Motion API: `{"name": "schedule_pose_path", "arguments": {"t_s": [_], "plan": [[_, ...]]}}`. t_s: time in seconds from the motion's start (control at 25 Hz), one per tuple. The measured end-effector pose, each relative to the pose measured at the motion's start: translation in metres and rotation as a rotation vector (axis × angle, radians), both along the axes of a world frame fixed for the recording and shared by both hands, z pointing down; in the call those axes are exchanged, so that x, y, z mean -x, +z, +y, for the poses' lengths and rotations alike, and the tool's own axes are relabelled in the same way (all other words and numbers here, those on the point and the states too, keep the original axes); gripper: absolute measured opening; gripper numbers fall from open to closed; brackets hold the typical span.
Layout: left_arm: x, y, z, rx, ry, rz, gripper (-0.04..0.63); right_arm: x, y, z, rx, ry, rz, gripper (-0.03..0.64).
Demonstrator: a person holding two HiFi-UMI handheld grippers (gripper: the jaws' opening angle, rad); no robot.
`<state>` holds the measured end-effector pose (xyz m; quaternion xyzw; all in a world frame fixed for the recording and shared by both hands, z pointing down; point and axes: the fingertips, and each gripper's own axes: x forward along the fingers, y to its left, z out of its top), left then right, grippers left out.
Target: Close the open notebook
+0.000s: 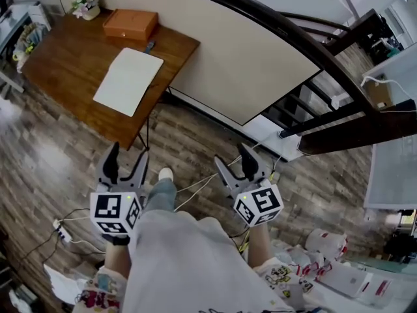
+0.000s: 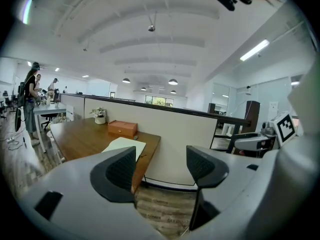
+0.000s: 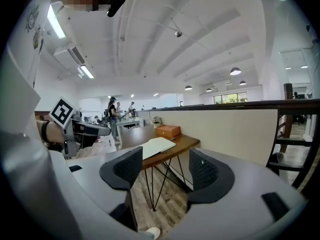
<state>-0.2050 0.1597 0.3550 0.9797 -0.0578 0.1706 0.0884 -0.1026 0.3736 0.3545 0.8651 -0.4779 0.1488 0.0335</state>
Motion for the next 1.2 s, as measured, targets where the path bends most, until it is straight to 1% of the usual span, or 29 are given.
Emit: {"name": "schedule_pose_path", "arguments": {"t_s": [0.12, 0.28, 0.52, 0.72, 1.0, 1.12, 1.2], "plan": [[-0.019, -0.001, -0.023, -0.003, -0.021, -0.003, 0.319, -0.021, -0.003, -0.019, -0.028, 0.004, -0.008, 0.265], [-0.038, -0.003, -0.050, -0.004, -0.036, 0.006, 0.338, -0.042, -0.009, -0.044, -0.045, 0.007, -0.002, 0.282], [-0.065, -0.001, -0.078, 0.016, -0.017, 0.022, 0.347, -0.066, -0.012, -0.076, -0.041, 0.009, -0.001, 0.305], [-0.085, -0.002, -0.097, 0.030, 0.011, 0.046, 0.350, -0.078, -0.014, -0.098, -0.044, 0.018, 0.003, 0.308], [-0.091, 0.006, -0.126, 0.050, -0.069, 0.045, 0.350, -0.106, -0.009, -0.130, -0.027, -0.028, -0.014, 0.308], [-0.094, 0.011, -0.143, 0.055, -0.125, 0.037, 0.349, -0.123, -0.006, -0.157, -0.034, -0.089, -0.019, 0.308], [-0.097, 0.012, -0.159, 0.049, -0.181, 0.035, 0.350, -0.139, -0.004, -0.182, -0.040, -0.142, -0.022, 0.308]]}}
